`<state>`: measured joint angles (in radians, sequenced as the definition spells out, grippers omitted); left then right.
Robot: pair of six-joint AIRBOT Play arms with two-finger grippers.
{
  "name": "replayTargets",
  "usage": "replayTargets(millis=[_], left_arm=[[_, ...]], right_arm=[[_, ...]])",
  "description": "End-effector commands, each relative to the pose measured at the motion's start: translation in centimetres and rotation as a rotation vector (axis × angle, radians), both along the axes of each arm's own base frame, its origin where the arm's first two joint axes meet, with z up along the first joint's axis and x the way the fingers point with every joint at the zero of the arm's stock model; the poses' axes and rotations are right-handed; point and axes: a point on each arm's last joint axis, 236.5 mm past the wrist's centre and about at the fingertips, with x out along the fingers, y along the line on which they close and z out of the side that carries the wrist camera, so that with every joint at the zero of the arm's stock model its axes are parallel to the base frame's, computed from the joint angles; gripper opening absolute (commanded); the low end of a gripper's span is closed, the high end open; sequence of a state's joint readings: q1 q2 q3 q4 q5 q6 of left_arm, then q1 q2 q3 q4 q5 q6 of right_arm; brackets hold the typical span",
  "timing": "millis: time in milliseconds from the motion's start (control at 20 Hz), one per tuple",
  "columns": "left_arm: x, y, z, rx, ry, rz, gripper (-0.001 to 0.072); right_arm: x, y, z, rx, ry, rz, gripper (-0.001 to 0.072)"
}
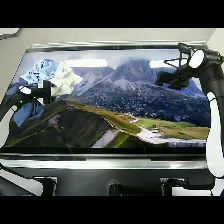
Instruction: Fold the shirts.
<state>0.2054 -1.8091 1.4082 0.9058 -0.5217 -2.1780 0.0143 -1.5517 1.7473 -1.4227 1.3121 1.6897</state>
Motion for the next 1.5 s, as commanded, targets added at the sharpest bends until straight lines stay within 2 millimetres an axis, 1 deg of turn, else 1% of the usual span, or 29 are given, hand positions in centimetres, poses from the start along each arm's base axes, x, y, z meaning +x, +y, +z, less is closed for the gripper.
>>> replayTargets(millis=[0,50,100,150,200,250,300,350,400,450,500,550,600,650,700,750,800,850,900,950,1000,1050,1100,1150,1200,1250,1350,1400,1450], left_arm=[[2.4,1.9,-0.9,0.030,-0.091,0.121,0.0714],[2.3,1.8,-1.7,0.026,-0.074,0.119,0.0701],[2.1,1.7,-2.1,0.022,-0.063,0.114,0.0483],[2.1,1.6,-1.9,0.019,-0.064,0.111,0.0094],[2.3,1.3,-0.6,0.027,-0.088,0.100,0.0031],[2.7,1.1,1.6,0.071,-0.135,0.069,0.0031],[3.1,0.5,4.9,0.148,-0.202,0.003,0.0030],[3.1,-0.6,9.1,0.258,-0.284,-0.094,0.0029],[2.5,-2.3,13.3,0.351,-0.358,-0.195,0.0029],[1.1,-4.9,17.9,0.436,-0.433,-0.311,0.0029],[-0.9,-7.8,22.2,0.504,-0.507,-0.423,0.0029],[-3.1,-10.7,25.7,0.555,-0.573,-0.522,0.0029],[-6.0,-13.7,28.9,0.586,-0.633,-0.623,0.0029],[-9.0,-16.5,31.1,0.586,-0.672,-0.712,0.0029],[-12.2,-19.3,32.8,0.569,-0.701,-0.804,0.0029],[-15.2,-21.8,33.8,0.551,-0.720,-0.893,0.0029],[-18.1,-24.2,34.2,0.527,-0.729,-0.989,0.0029],[-20.6,-26.4,33.8,0.501,-0.722,-1.083,0.0029],[-23.3,-28.6,32.7,0.467,-0.693,-1.199,0.0029],[-25.6,-30.5,31.2,0.433,-0.654,-1.307,0.0029],[-27.9,-32.1,29.2,0.398,-0.603,-1.410,0.0028],[-29.4,-33.2,27.3,0.386,-0.569,-1.497,0.0028],[-30.1,-33.8,25.6,0.394,-0.552,-1.569,0.0029],[-29.8,-34.0,23.8,0.394,-0.519,-1.610,0.0028],[-28.9,-33.9,22.2,0.379,-0.475,-1.612,0.0028],[-27.8,-33.9,20.3,0.355,-0.422,-1.609,0.0028],[-26.0,-34.2,15.1,0.290,-0.282,-1.614,0.0031],[-25.6,-34.6,12.7,0.245,-0.225,-1.618,0.0128],[-25.2,-35.0,10.9,0.199,-0.180,-1.622,0.0587]], right_arm=[[-0.4,0.2,-0.1,0.003,0.016,0.011,0.0677],[-0.5,0.3,-0.2,0.008,0.023,0.014,0.0677],[-0.5,0.4,-0.2,0.012,0.023,0.015,0.0677],[-0.6,0.4,-0.1,0.008,0.022,0.020,0.0677],[-0.6,0.3,0.2,-0.002,0.011,0.036,0.0677],[-0.5,0.1,0.8,-0.022,-0.013,0.050,0.0677],[-0.3,-0.4,1.7,-0.044,-0.044,0.046,0.0677],[-0.1,-0.9,2.9,-0.062,-0.086,0.039,0.0677],[0.0,-1.2,4.2,-0.074,-0.127,0.032,0.0677],[-0.1,-1.4,5.6,-0.085,-0.167,0.027,0.0676],[-0.4,-1.6,7.2,-0.094,-0.208,0.022,0.0676],[-0.9,-1.9,8.7,-0.107,-0.238,0.018,0.0676],[-1.8,-2.1,10.2,-0.114,-0.263,0.014,0.0675],[-2.8,-2.4,11.5,-0.123,-0.279,0.011,0.0675],[-4.2,-2.6,12.7,-0.131,-0.286,0.006,0.0675],[-5.9,-2.6,13.8,-0.132,-0.284,0.008,0.0675],[-7.5,-2.6,14.7,-0.133,-0.278,0.010,0.0675],[-9.4,-2.7,15.4,-0.134,-0.263,0.013,0.0675],[-11.3,-2.7,15.8,-0.135,-0.241,0.015,0.0675],[-13.4,-2.8,16.0,-0.139,-0.206,0.017,0.0675],[-15.3,-2.8,15.9,-0.136,-0.165,0.015,0.0675],[-17.3,-2.9,15.6,-0.131,-0.111,0.007,0.0675],[-19.0,-2.9,15.2,-0.124,-0.056,-0.003,0.0675],[-20.2,-2.9,14.7,-0.116,-0.004,-0.017,0.0670],[-20.6,-2.9,14.4,-0.112,0.018,-0.023,0.0668],[-20.4,-2.7,14.2,-0.105,0.022,-0.021,0.0664],[-19.0,-2.7,13.0,-0.105,0.033,-0.023,0.0664],[-18.0,-2.7,12.1,-0.104,0.039,-0.023,0.0664],[-16.5,-2.6,10.8,-0.102,0.042,-0.021,0.0664]])
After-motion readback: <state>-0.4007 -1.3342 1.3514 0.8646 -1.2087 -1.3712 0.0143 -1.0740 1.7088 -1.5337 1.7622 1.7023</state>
